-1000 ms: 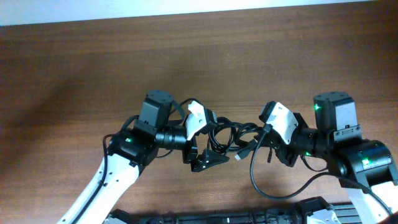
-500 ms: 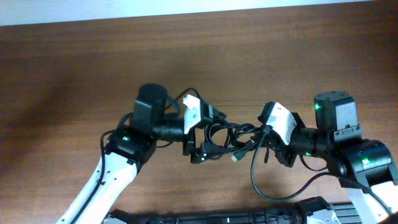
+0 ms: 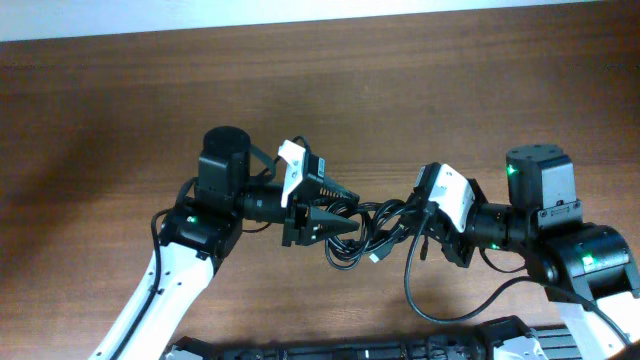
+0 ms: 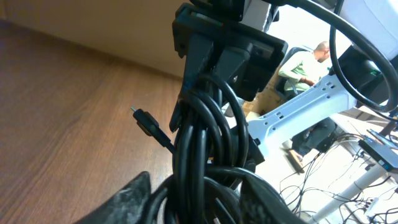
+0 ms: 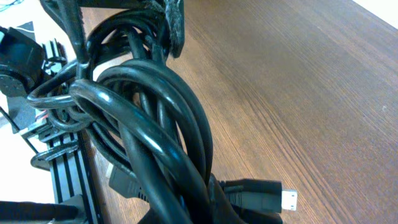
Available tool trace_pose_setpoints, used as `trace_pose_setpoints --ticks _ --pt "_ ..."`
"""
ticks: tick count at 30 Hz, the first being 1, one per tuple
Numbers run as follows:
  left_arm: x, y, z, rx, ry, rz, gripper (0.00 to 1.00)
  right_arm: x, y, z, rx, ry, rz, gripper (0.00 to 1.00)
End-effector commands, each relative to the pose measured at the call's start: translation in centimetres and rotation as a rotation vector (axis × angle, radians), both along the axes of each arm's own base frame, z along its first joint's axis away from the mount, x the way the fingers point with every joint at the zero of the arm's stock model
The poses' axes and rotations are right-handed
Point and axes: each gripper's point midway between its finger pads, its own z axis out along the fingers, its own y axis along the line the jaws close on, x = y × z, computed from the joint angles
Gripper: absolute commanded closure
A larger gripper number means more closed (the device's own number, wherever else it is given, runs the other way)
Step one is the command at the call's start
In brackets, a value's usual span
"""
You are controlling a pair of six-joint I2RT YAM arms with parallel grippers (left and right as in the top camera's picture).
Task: Untangle cables
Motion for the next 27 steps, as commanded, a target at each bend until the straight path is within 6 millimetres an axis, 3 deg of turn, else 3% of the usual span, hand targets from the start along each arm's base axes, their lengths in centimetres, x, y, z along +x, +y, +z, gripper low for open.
trace_pose_setpoints --ticks 1,5,6,7,9,11,12,13,14,15,17,18,20,24,27 --pt "-0.5 -0.1 0.3 -0.008 0.012 -0.028 0.57 -0.2 0.8 1.7 0.054 -0.045 0.036 0.96" --pt "-0.6 0.0 0.1 -0.001 0.029 -0.028 0.46 -0.1 1.2 2.5 0.085 -0.072 0.059 0.96" --pt "-0.6 0.0 0.1 0.000 0.033 -0.028 0.52 0.0 1.2 2.5 0.086 -0.077 0.059 0.96" --pt "-0.6 0.0 0.1 0.001 0.033 -0.028 0.72 0.1 1.3 2.6 0.087 -0.084 0.061 0.96" --pt "-0.6 0.0 0.1 0.000 0.033 -0.028 1.00 0.2 1.3 2.7 0.087 -0.091 0.060 0.96" --pt "-0.4 0.0 0.0 0.004 0.030 -0.018 1.00 0.2 1.2 2.7 0.087 -0.092 0.059 0.87" --pt "0.1 -0.1 -0.2 0.018 0.025 0.009 1.00 0.3 1.1 2.6 0.079 -0.095 0.052 0.74" --pt "0.6 -0.1 -0.5 0.033 0.018 0.042 1.00 0.6 1.0 2.6 0.071 -0.104 0.043 0.40" --pt "1.2 -0.1 -0.8 0.050 0.011 0.075 1.00 0.7 1.0 2.7 0.068 -0.110 0.038 0.14" --pt "2.1 -0.1 -1.2 0.075 0.001 0.127 1.00 1.0 0.8 2.6 0.063 -0.100 0.013 0.01" --pt "3.3 0.0 -1.8 0.109 -0.013 0.198 1.00 2.5 -0.6 2.0 0.028 -0.054 -0.135 0.01" --pt "4.1 0.2 -2.1 0.129 -0.020 0.240 1.00 4.2 -2.1 1.6 0.009 -0.017 -0.301 0.01" --pt "4.5 0.2 -2.1 0.130 -0.031 0.263 1.00 5.9 -3.2 2.4 0.055 0.005 -0.462 0.01" --pt "4.8 0.0 -1.4 0.106 -0.071 0.265 1.00 6.7 -2.6 4.2 0.236 0.105 -0.565 0.01" --pt "5.2 -0.1 -0.3 0.072 -0.129 0.270 1.00 5.7 -0.4 5.9 0.369 0.184 -0.467 0.01"
